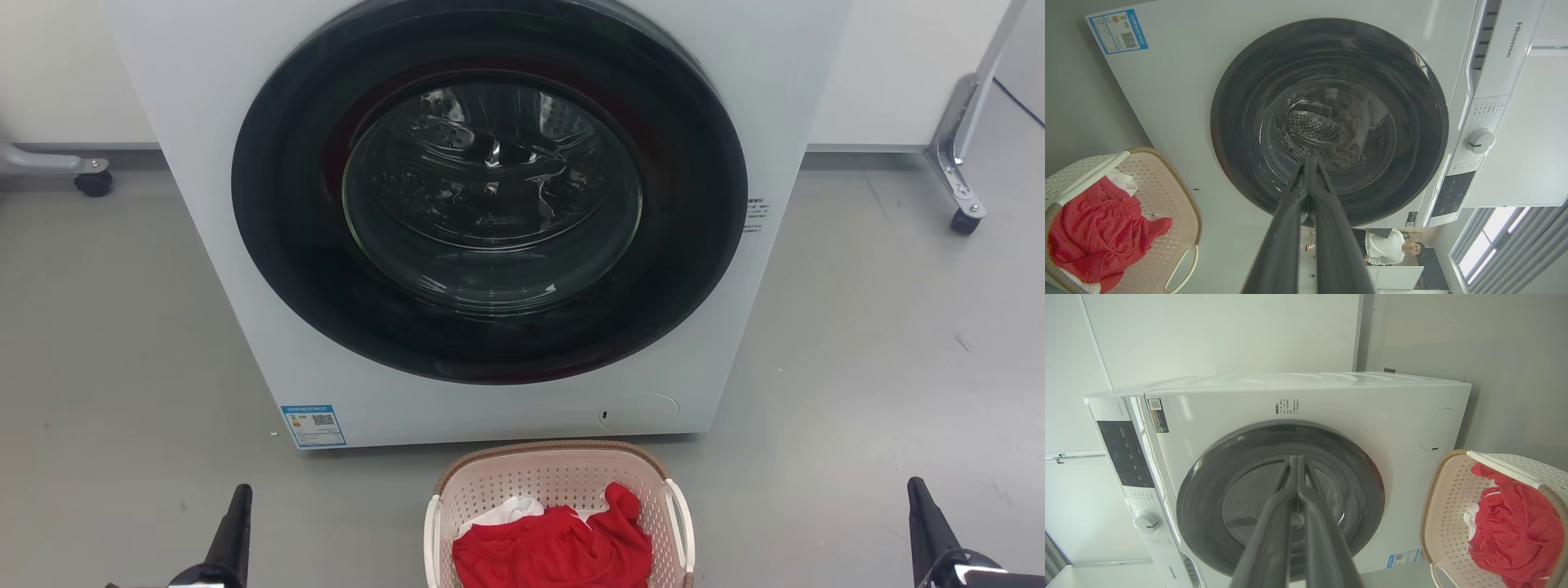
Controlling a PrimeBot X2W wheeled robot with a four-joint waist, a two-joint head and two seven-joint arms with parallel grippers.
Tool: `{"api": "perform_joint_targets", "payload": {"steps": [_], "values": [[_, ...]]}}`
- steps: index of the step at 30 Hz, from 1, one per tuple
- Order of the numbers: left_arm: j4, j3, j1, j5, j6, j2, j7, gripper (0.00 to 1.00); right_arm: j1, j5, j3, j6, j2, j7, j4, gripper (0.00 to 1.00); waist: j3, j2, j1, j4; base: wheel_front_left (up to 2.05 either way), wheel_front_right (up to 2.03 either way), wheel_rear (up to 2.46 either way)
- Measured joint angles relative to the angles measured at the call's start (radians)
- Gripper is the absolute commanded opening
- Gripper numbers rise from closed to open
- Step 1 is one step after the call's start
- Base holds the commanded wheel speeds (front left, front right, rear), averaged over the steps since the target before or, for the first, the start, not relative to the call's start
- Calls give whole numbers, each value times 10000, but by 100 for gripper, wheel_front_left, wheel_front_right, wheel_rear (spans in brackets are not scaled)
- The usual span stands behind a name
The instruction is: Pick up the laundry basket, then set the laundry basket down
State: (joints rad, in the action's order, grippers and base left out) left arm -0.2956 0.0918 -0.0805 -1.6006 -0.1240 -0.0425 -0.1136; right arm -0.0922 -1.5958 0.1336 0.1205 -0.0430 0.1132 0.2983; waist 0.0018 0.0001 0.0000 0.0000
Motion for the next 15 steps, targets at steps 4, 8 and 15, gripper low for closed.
{"api": "perform_joint_targets", "payload": {"steps": [4, 8, 15], "values": [[0, 0, 0, 0, 0, 0, 0, 0, 0, 0, 0, 0, 0, 0, 0, 0, 0, 0, 0, 0, 0, 0, 0], [0, 0, 0, 0, 0, 0, 0, 0, 0, 0, 0, 0, 0, 0, 0, 0, 1, 0, 0, 0, 0, 0, 0], [0, 0, 0, 0, 0, 0, 0, 0, 0, 0, 0, 0, 0, 0, -2, 0, 1, 0, 1, 0, 0, 0, 0]]}}
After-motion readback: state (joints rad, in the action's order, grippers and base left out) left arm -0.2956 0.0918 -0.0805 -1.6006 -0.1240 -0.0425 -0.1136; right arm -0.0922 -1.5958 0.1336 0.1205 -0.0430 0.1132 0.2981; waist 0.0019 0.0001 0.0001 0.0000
